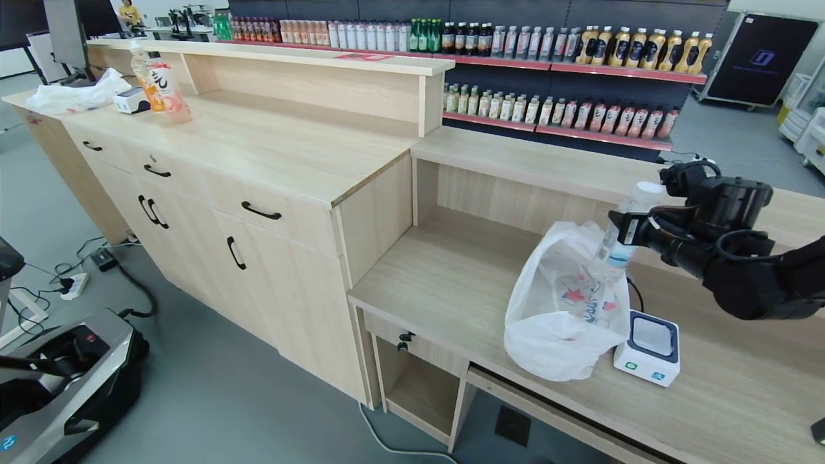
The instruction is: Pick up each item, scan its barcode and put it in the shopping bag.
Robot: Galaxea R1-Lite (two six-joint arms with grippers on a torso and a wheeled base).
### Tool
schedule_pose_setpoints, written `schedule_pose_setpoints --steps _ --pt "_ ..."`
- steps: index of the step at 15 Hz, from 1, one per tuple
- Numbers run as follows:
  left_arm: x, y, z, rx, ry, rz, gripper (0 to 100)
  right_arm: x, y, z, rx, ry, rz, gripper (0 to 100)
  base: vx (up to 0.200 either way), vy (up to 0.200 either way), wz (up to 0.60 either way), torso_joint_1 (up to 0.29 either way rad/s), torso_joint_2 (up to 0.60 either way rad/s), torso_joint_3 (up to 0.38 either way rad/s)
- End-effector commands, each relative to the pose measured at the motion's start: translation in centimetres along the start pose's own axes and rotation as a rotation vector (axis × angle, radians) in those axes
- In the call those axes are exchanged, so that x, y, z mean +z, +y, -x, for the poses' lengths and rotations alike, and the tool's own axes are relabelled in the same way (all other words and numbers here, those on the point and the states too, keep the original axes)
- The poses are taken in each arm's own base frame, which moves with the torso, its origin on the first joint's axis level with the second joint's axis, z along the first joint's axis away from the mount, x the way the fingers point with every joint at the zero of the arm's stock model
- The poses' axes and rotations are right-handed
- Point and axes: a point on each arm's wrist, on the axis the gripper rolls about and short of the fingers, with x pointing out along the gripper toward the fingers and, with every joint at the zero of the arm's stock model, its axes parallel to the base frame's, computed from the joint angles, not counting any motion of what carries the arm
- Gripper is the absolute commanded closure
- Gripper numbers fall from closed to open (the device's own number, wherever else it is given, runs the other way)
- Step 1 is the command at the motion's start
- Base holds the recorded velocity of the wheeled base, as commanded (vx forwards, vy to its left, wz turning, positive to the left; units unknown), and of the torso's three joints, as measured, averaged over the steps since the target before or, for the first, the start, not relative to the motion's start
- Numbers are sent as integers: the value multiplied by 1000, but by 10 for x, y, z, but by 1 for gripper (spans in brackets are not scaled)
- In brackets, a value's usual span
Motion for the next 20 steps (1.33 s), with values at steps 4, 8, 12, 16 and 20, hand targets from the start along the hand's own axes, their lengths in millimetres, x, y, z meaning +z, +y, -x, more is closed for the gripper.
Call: schedule_pose_setpoints --steps 4,8,12,16,20 --pt "0 0 0 0 1 1 0 -57 28 -39 73 75 2 100 0 0 0 0 0 0" --pt "0 0 0 0 1 1 0 -66 32 -56 123 37 0 100 0 0 0 0 0 0" --pt "0 0 0 0 1 1 0 -76 30 -76 155 -1 6 100 0 0 0 0 0 0" --pt "0 0 0 0 1 1 0 -85 32 -87 176 -9 16 100 0 0 0 0 0 0" --pt "0 0 0 0 -1 1 0 -103 23 -99 158 1 42 100 0 0 0 0 0 0"
